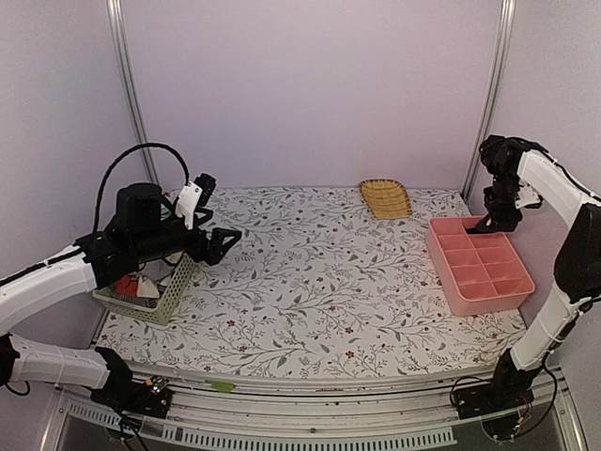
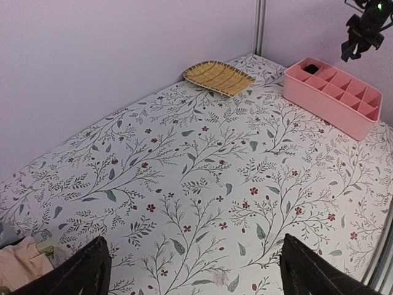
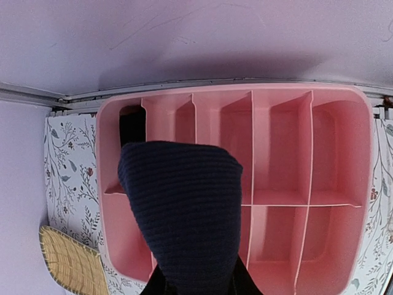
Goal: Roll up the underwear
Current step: Place the underwear in the storage box.
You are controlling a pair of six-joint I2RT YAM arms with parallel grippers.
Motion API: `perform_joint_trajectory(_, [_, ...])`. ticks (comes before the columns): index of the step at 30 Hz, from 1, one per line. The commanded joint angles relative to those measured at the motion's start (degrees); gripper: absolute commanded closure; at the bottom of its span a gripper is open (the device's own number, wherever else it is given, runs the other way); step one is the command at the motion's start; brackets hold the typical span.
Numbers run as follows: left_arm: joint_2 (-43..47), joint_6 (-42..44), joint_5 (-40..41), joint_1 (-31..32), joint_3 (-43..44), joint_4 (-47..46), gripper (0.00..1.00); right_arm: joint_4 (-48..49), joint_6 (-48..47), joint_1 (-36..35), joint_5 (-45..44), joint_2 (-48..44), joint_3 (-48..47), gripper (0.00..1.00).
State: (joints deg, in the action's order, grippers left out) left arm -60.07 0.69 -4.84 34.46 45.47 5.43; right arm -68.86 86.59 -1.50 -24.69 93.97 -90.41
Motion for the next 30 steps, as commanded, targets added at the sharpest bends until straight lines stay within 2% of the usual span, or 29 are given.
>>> perform_joint_trajectory(1, [-1.9, 1.5, 1.3, -0.6, 0.3, -0.7, 0.04, -6.0, 5.1, 2.0, -1.0, 6.1, -5.9, 1.00])
perform_joint_trajectory(10, [-5.0, 3.8, 1.5, -0.6, 1.4, -0.6, 0.04, -4.4, 3.4, 5.6, -1.1, 13.4, -8.2, 1.00])
perform_joint_trajectory(30, [-8.9, 7.8, 2.4, -0.6, 2.0, 0.9, 0.04, -2.3, -2.4, 6.0, -4.3, 29.6, -19.1, 1.00])
